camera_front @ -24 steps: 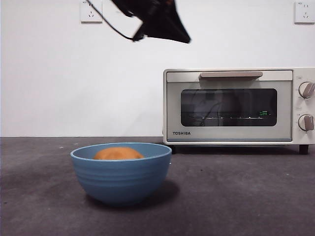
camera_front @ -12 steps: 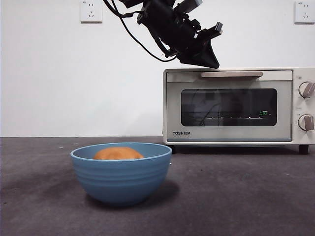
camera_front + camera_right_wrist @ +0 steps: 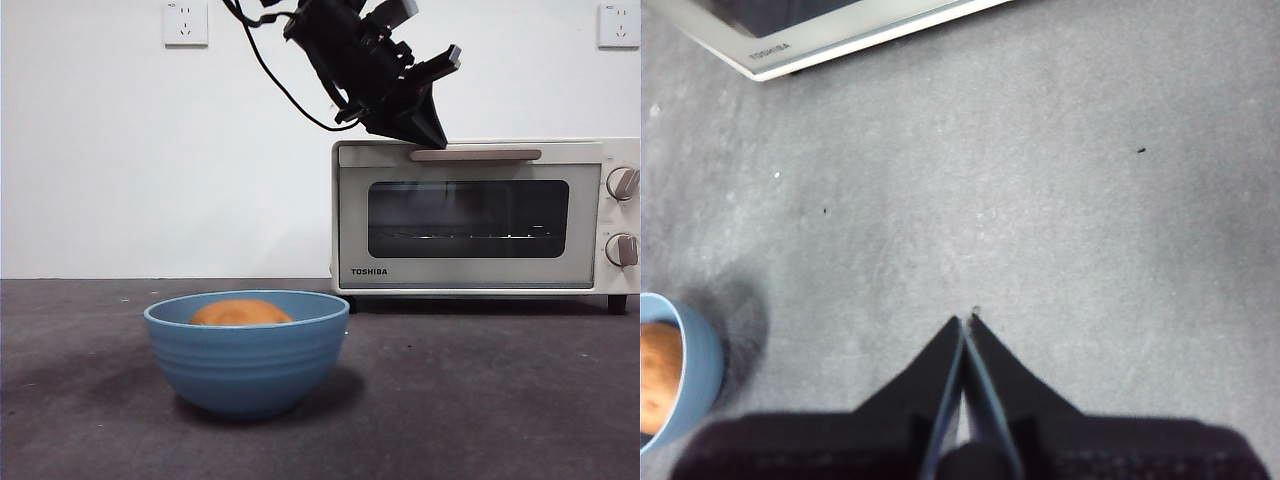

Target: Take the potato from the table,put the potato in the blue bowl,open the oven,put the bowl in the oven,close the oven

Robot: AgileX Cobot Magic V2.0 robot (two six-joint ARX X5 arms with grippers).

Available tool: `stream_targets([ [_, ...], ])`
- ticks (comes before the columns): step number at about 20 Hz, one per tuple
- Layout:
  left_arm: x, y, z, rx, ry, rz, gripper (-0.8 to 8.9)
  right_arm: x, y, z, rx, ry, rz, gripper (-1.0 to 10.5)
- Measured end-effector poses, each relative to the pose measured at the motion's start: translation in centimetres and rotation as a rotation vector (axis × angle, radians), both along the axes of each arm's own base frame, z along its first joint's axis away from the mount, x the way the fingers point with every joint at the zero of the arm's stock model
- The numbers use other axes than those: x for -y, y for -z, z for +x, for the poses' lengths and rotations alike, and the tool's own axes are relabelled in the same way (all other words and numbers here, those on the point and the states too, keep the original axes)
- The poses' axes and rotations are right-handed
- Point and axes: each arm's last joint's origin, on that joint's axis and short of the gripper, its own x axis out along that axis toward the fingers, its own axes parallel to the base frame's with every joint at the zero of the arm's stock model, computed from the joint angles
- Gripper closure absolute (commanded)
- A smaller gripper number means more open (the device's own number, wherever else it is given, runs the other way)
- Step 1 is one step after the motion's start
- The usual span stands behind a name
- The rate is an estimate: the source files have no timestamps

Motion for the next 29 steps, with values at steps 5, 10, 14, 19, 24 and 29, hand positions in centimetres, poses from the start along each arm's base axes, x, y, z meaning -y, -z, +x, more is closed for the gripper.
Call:
stream_targets([
  [5,1.5,0.8,-2.4,-0.111,0.069,0.060,8.19,-0.4,-0.9,-1.6,0.049,0.037,0.025,9.5],
  [10,2.3,2.3,-3.3,-0.225,0.074,0.086,8.19,-1.1,-4.8,-5.0,0.096,0.051,0.032,9.5],
  [14,2.0,2.9,-3.8,-0.295,0.063,0.133,8.19,-1.7,-9.1,-7.6,0.181,0.049,0.016,9.5],
  [19,2.0,3.4,-4.1,-0.352,0.022,0.154,8.19,-2.4,-14.2,-11.1,0.339,0.062,-0.030,9.5],
  [24,2.6,4.7,-5.3,-0.398,-0.035,0.223,8.19,-2.8,-15.8,-13.7,0.347,0.092,-0.073,9.5],
  [29,3.7,7.8,-6.9,-0.421,-0.056,0.317,8.19,-2.8,-16.1,-14.0,0.363,0.112,-0.109,9.5],
])
